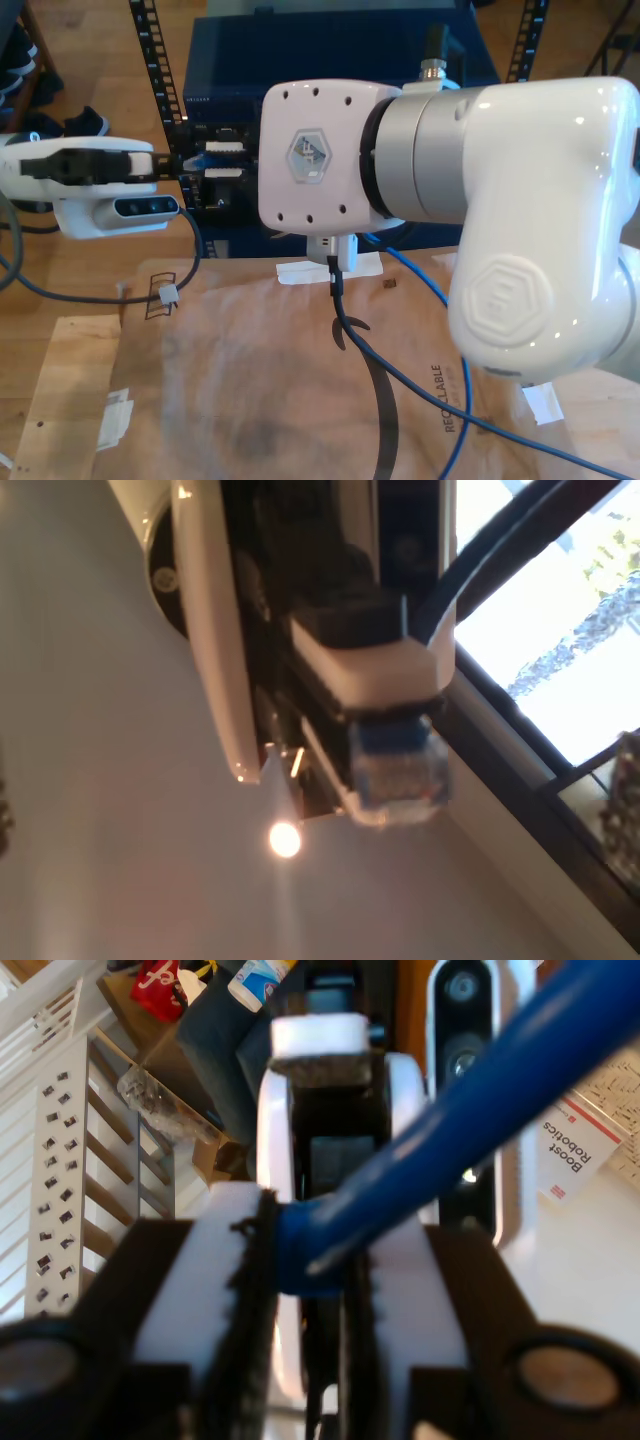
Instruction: Grab the cable and plug it in
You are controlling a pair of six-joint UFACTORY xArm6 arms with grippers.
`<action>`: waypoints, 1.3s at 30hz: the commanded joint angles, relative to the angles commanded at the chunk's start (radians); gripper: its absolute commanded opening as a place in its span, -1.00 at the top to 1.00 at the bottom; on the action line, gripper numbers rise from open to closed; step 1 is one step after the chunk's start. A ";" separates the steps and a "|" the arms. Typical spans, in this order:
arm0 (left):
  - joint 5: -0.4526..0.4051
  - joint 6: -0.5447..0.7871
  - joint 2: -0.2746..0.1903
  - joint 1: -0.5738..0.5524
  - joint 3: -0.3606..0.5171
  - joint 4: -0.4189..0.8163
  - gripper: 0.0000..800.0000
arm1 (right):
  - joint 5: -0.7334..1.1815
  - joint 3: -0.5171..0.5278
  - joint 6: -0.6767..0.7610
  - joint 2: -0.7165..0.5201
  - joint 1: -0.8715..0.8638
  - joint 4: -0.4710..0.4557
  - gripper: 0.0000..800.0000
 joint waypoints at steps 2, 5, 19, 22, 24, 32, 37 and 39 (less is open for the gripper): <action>-0.051 0.006 -0.008 0.058 -0.040 0.043 -1.00 | -0.023 -0.002 -0.002 0.037 -0.017 -0.006 1.00; -0.110 0.037 -0.012 0.109 -0.109 0.241 -1.00 | -0.077 0.011 0.000 0.075 -0.084 -0.061 1.00; -0.160 0.413 -0.157 0.327 -0.095 0.996 -1.00 | -0.789 0.238 -0.038 0.279 -0.253 -0.201 1.00; -0.166 0.537 -0.169 0.404 -0.054 1.076 -1.00 | -0.948 0.272 -0.141 0.319 -0.252 -0.126 1.00; -0.218 0.620 -0.218 0.434 -0.008 1.142 -1.00 | -1.103 0.273 -0.296 0.351 -0.241 0.020 1.00; -0.473 0.907 -0.523 0.512 0.379 1.419 -1.00 | -1.462 0.173 -0.597 0.540 -0.037 0.328 1.00; -0.646 1.114 -0.657 0.671 0.617 1.548 -1.00 | -1.464 0.207 -0.598 0.535 0.011 0.396 1.00; -0.749 1.181 -0.666 0.760 0.703 1.594 -1.00 | -1.464 0.221 -0.598 0.531 0.011 0.399 1.00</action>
